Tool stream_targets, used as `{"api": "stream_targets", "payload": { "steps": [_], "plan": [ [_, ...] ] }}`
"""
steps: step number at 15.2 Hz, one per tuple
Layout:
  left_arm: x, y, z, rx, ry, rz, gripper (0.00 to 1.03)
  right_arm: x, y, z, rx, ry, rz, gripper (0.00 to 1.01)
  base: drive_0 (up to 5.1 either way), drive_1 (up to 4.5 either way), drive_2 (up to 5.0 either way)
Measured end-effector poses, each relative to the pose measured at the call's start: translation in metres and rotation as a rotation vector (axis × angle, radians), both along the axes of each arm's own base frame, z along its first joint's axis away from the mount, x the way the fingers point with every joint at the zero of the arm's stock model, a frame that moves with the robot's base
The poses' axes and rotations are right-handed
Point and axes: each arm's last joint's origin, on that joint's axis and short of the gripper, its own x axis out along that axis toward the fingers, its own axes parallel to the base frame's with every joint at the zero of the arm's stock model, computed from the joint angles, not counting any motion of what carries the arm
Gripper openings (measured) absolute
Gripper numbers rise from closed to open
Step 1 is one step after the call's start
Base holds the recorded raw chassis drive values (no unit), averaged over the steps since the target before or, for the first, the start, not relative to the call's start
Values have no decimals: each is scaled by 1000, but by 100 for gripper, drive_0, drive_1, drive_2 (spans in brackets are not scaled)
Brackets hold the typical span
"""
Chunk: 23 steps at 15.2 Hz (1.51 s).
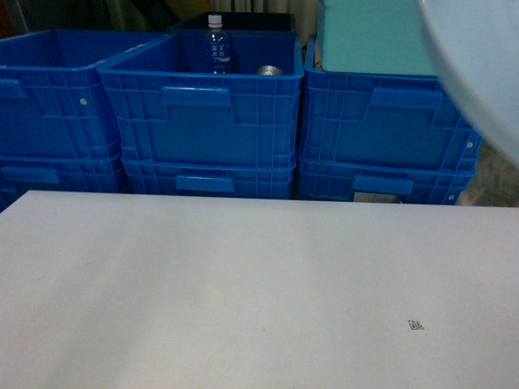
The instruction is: Place blue tray on left shelf second layer neatly
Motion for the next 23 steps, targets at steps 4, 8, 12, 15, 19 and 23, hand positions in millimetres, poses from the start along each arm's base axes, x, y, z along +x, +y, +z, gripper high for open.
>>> {"api": "stream_targets", "payload": {
  "steps": [4, 8, 12, 15, 19, 23],
  "plan": [
    [0, 0, 0, 0, 0, 0, 98, -10, -8, -30, -47, -77, -213, 2, 0, 0, 0],
    [0, 0, 0, 0, 0, 0, 98, -16, -24, -33, -18, -91, -319, 2, 0, 0, 0],
    [0, 0, 0, 0, 0, 0, 98, -19, -22, -34, -10, -87, -284, 2, 0, 0, 0],
    [0, 0, 0, 0, 0, 0, 98, -20, -2, -34, -31, -91, -240, 2, 0, 0, 0],
    [0, 0, 0, 0, 0, 0, 98, -21, 16, -38, -49, -105, -238, 2, 0, 0, 0],
    [0, 0, 0, 0, 0, 0, 98, -21, 11, -40, -52, -103, -242, 2, 0, 0, 0]
  ]
}}
